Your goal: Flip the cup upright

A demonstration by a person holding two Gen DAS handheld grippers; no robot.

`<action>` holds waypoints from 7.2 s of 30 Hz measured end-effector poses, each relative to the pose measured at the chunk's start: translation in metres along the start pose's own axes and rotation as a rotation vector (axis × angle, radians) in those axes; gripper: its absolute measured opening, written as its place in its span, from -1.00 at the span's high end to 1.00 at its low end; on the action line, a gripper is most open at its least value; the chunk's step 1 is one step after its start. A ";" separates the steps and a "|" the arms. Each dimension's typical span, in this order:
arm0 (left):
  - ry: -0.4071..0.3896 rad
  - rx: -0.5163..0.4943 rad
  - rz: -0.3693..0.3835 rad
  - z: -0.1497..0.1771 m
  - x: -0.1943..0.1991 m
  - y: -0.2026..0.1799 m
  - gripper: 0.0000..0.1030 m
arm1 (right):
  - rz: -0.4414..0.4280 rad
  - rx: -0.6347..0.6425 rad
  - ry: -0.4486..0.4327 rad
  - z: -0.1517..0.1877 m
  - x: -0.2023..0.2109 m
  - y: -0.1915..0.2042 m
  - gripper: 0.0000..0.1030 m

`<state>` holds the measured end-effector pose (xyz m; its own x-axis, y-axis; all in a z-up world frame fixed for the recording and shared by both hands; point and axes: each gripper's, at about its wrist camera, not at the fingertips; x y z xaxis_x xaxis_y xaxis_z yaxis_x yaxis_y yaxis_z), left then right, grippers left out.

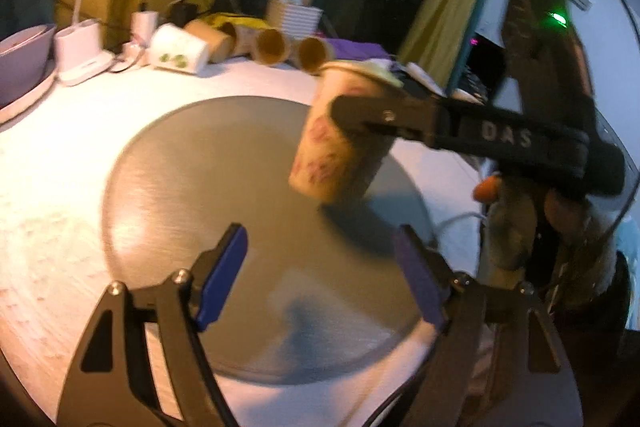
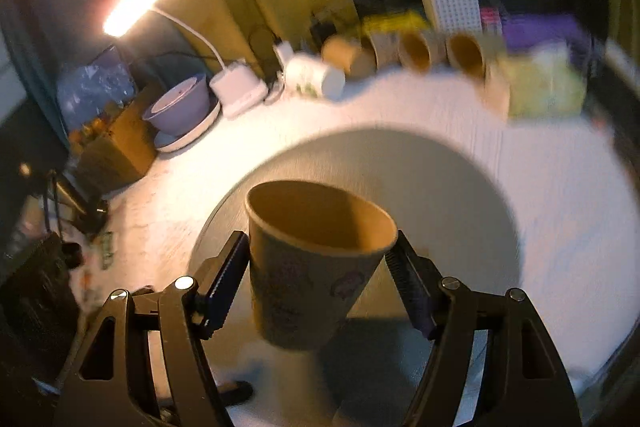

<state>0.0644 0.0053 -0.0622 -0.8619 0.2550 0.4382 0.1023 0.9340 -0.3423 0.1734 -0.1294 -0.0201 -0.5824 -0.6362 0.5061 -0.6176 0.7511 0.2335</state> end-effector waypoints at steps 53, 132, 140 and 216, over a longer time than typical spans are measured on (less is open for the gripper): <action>-0.142 -0.061 -0.261 -0.025 0.010 0.044 -0.68 | 0.174 0.263 -0.130 0.030 0.001 0.028 -0.54; -0.547 -0.245 -0.233 -0.054 0.158 -0.073 -0.70 | 0.201 0.263 -0.399 -0.003 0.187 0.081 -0.54; -0.557 -0.243 -0.236 -0.054 0.160 -0.071 -0.70 | 0.202 0.263 -0.397 -0.003 0.187 0.081 -0.54; -0.537 -0.228 -0.225 -0.041 0.152 -0.079 -0.71 | 0.206 0.253 -0.371 0.006 0.179 0.079 -0.54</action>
<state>-0.0543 -0.0198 0.0662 -0.9980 -0.0602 -0.0206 -0.0584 0.9952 -0.0782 0.0169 -0.1851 0.0843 -0.8264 -0.5337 0.1797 -0.5522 0.8306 -0.0723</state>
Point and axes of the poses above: each gripper's, at about its wrist camera, not at the fingertips, and x roughly against the way its jaws point, y to its left, z to its underside, and after that the axes turned 12 degrees about -y, right-handed
